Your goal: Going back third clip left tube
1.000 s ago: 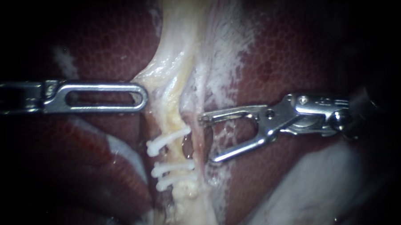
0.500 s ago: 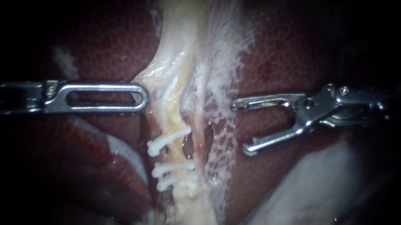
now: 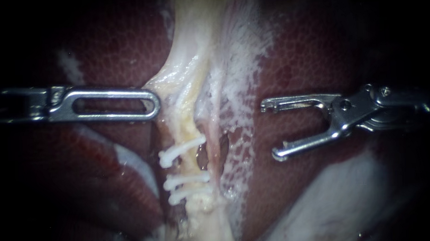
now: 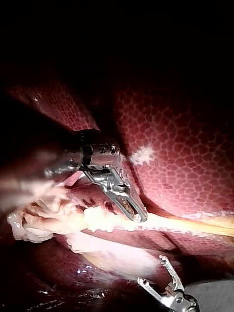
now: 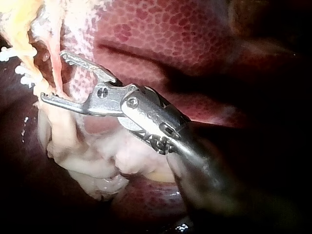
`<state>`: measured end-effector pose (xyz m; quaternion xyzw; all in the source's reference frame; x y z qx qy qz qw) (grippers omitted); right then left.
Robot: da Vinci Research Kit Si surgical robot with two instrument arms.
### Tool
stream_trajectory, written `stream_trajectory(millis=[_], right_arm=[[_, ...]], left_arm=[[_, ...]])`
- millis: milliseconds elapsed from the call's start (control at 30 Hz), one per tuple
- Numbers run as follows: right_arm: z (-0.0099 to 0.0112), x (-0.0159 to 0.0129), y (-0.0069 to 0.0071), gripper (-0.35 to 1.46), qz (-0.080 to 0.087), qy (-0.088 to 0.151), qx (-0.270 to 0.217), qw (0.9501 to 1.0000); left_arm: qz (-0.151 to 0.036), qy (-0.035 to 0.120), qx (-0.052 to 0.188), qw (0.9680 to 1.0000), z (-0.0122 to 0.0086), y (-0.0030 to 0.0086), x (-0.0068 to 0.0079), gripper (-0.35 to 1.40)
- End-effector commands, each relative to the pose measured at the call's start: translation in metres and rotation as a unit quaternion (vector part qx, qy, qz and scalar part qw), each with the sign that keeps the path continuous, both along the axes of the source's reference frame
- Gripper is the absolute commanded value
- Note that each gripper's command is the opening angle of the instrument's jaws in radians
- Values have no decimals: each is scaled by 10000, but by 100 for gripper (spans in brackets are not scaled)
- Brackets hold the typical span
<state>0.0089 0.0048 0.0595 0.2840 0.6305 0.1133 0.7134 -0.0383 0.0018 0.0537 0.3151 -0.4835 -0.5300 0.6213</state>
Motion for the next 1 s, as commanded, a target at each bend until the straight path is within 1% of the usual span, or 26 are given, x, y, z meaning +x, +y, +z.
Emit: stream_trajectory(millis=[33,67,100,267,533,733,1000], right_arm=[[0,0,0,60,1,-2,0,10000],[0,0,0,60,1,-2,0,10000],[0,0,0,60,2,-3,-1,10000],[0,-1,-1,60,3,-4,-2,10000],[0,-2,-1,60,7,-8,-2,10000],[-1,-2,-1,60,11,-11,-2,10000],[-1,-2,-2,60,15,-14,-1,10000]], left_arm=[[-3,13,-13,10000,2,-2,-2,-35],[-19,29,-26,10000,6,-3,-5,-35],[-20,13,-36,10000,9,-4,-7,-35],[49,31,-72,10000,24,-7,-15,-35],[71,37,-46,10000,35,-7,-29,-35],[93,44,-13,9999,39,-8,-33,-35],[93,44,-14,9999,39,-8,-33,-35]])
